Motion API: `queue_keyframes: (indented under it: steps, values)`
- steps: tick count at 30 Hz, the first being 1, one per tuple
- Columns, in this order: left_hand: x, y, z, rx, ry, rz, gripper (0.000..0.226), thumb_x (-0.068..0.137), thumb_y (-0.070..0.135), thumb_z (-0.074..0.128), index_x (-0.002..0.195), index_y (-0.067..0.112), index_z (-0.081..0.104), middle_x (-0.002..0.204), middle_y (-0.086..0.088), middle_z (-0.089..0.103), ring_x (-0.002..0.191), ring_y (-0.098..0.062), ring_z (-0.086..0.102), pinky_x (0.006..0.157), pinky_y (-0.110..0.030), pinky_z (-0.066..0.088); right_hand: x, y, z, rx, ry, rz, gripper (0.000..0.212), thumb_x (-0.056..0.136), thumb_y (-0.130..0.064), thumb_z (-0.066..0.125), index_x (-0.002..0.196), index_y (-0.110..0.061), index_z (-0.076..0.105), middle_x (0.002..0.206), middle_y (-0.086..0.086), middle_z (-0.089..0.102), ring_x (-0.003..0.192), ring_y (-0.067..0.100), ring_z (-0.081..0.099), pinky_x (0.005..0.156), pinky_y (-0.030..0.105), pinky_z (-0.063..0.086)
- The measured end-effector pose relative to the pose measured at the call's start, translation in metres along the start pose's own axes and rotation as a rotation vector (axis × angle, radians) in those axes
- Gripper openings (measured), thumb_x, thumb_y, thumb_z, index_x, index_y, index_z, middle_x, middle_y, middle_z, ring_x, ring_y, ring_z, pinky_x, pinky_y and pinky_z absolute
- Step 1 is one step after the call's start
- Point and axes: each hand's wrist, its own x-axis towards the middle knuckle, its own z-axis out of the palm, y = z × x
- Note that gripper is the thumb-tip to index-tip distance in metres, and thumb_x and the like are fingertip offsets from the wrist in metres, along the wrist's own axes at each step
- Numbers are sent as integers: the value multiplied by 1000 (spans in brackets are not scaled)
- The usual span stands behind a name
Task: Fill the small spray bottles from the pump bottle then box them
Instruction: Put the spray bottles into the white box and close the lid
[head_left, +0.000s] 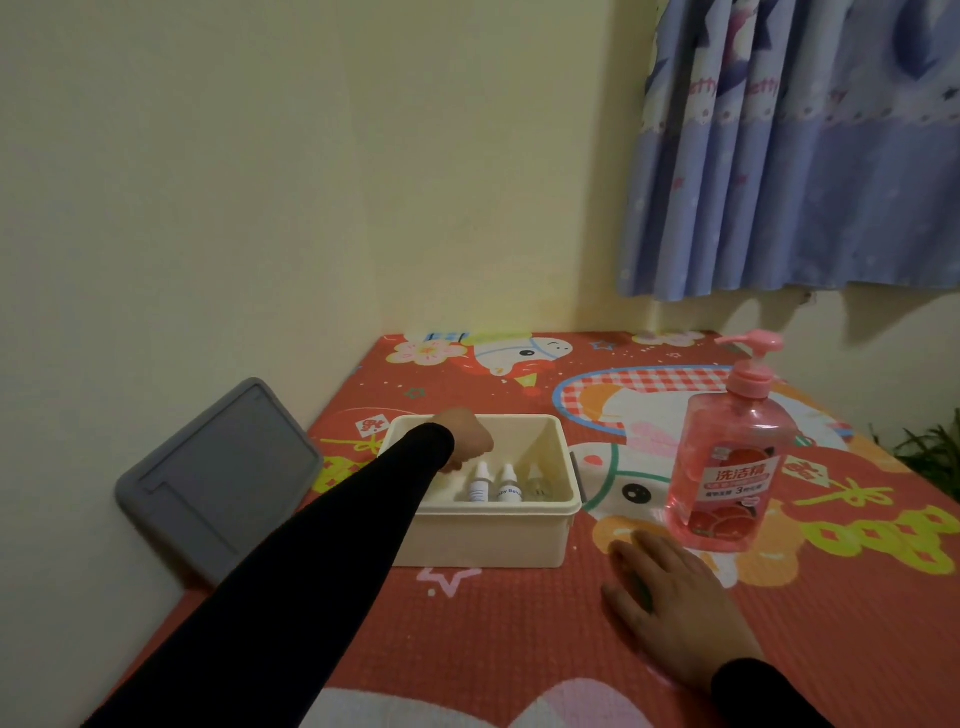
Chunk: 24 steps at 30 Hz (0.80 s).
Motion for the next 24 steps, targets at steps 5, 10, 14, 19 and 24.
queue_keyframes:
  steps: [5,10,14,19,24]
  values:
    - [-32,-17,-32,43,343,228,27,93,30,53,104,9,66,99,-3,65,93,-23,59,76,-30,44,-1,0,-1,-10,7,-9,64,93,-66,22,150,-37,22,162,-5,12,149,15,9,121,36,9]
    - [-71,-63,-49,-175,652,242,20,92,31,55,102,16,65,97,3,64,92,-16,59,80,-28,45,0,4,4,-12,30,-27,68,90,-69,19,149,-35,27,161,-3,17,148,16,14,121,35,13]
    - [-101,-111,-44,-326,757,149,20,91,30,57,105,16,62,96,2,64,90,-18,62,81,-34,52,3,7,8,-41,46,-35,76,85,-72,11,147,-34,30,160,-1,22,147,18,19,119,37,19]
    - [-131,-167,-34,-328,869,-34,24,89,30,63,99,9,63,95,-7,67,93,-26,63,79,-31,44,4,7,12,-63,45,-39,84,79,-75,5,146,-32,33,159,1,26,146,19,21,119,37,21]
    - [-152,-200,-18,-377,886,-255,37,87,39,65,109,10,60,111,-12,67,102,-32,61,82,-33,42,3,7,11,-83,41,-58,61,94,-63,24,147,-32,30,159,1,24,147,20,19,120,38,18]
